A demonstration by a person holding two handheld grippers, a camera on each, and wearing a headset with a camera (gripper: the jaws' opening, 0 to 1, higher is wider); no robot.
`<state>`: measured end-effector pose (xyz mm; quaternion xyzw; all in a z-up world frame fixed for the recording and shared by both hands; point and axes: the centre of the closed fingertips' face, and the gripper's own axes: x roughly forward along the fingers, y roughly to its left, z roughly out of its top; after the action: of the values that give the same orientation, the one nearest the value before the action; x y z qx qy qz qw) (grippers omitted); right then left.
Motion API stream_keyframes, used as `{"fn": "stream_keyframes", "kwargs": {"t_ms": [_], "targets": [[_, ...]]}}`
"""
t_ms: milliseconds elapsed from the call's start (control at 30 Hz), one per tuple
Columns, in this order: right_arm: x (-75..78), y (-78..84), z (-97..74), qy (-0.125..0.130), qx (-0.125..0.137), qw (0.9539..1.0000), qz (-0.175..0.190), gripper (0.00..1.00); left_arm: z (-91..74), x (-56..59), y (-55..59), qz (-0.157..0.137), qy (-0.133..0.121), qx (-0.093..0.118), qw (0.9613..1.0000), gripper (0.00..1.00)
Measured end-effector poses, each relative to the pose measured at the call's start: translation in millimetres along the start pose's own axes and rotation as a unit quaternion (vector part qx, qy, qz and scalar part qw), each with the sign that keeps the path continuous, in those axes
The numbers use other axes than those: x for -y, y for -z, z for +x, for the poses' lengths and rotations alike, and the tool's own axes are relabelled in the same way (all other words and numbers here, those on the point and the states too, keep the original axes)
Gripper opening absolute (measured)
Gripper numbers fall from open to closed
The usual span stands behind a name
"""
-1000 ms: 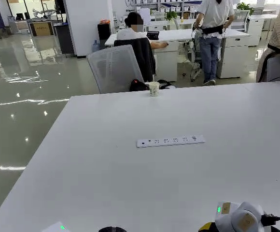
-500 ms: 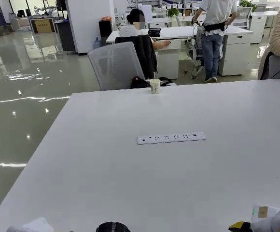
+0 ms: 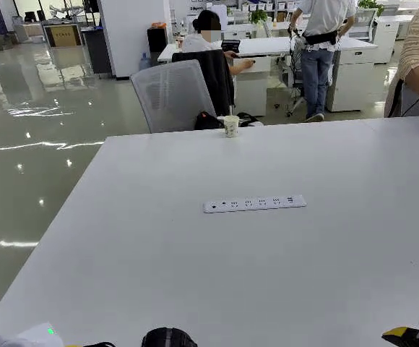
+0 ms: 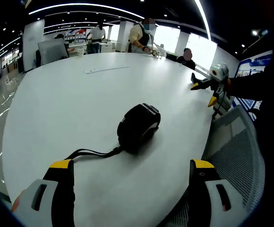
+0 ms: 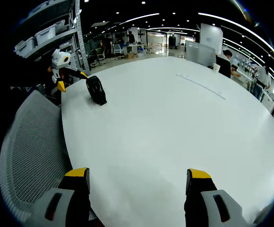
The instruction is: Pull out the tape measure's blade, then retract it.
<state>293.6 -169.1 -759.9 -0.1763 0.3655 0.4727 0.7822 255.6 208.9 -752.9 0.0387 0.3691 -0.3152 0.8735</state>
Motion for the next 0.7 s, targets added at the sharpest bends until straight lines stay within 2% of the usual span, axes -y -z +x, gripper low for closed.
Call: {"fn": "stream_keyframes", "kwargs": {"t_ms": [233, 367, 500, 633, 700], "targets": [[10.0, 17.3, -12.8, 0.010, -0.004, 0.9999, 0.000, 0.91, -6.9, -7.0, 4.3, 0.000, -0.002, -0.008, 1.0000, 0.99], [9.3, 24.4, -16.9, 0.016, -0.012, 0.9998, -0.002, 0.99, -9.0, -10.9, 5.0, 0.004, -0.009, -0.009, 0.9999, 0.99], [15.8, 35.7, -19.7, 0.016, -0.014, 0.9998, 0.003, 0.99, -10.2, -11.1, 5.3, 0.006, -0.010, -0.011, 0.9999, 0.99], [11.5, 33.2, -23.3, 0.018, -0.011, 0.9998, 0.003, 0.99, -9.8, -8.4, 8.0, 0.000, 0.000, -0.017, 0.9999, 0.99], [13.0, 33.1, -24.5, 0.018, -0.009, 0.9998, 0.001, 0.99, -9.4, -10.7, 9.1, 0.006, -0.006, -0.017, 0.9998, 0.99]]}}
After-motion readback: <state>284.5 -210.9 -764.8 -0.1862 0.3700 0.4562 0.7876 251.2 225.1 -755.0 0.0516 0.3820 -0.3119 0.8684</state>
